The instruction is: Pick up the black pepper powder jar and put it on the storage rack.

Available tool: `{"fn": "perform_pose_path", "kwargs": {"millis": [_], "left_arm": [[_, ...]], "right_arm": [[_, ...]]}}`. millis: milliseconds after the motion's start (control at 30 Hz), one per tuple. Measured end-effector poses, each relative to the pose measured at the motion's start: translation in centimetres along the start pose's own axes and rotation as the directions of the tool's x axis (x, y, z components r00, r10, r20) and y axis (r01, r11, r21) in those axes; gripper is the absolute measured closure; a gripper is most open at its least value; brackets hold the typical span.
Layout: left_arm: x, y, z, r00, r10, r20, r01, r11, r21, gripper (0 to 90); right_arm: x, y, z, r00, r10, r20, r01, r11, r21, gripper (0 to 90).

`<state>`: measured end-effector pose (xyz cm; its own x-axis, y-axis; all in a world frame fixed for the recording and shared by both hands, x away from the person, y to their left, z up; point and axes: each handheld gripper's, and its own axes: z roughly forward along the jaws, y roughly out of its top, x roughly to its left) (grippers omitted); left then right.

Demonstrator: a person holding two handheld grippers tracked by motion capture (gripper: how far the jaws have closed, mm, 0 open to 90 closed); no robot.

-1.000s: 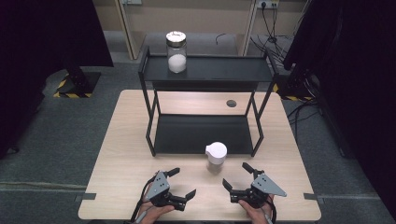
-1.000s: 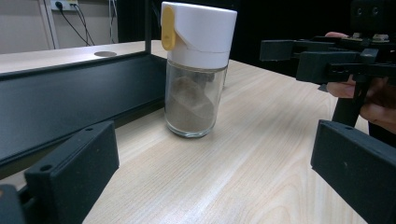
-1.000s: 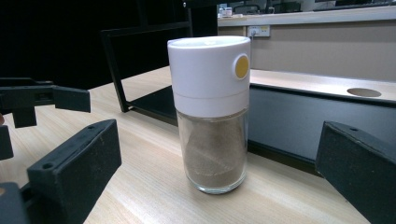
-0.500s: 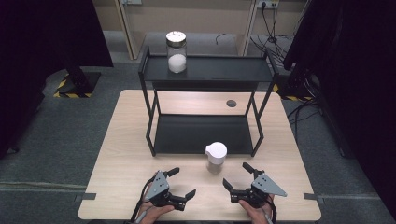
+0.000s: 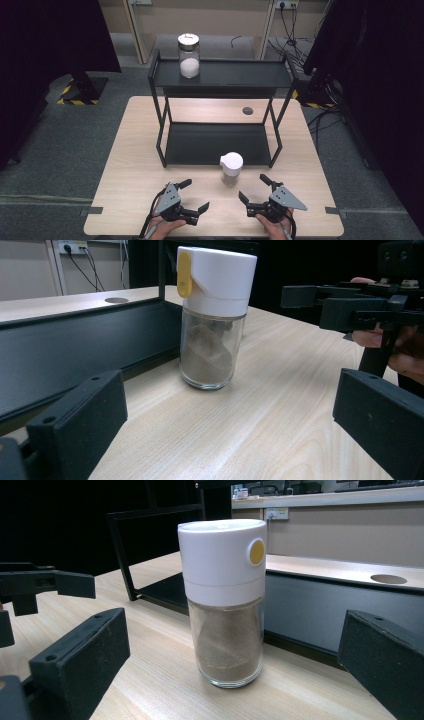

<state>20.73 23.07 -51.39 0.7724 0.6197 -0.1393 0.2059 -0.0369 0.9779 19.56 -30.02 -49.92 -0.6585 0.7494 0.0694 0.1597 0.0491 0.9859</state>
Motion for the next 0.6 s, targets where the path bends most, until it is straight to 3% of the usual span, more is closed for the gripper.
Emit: {"fn": "perform_pose_path", "kwargs": {"millis": [600], "left_arm": [[0.0,-0.1,-0.1,1.0000,-0.003,-0.005,0.003,1.0000,-0.005,0.2]], "right_arm": [[0.3,0.5,1.7,0.9999,-0.016,-0.001,0.016,1.000,0.008,0.6]]}}
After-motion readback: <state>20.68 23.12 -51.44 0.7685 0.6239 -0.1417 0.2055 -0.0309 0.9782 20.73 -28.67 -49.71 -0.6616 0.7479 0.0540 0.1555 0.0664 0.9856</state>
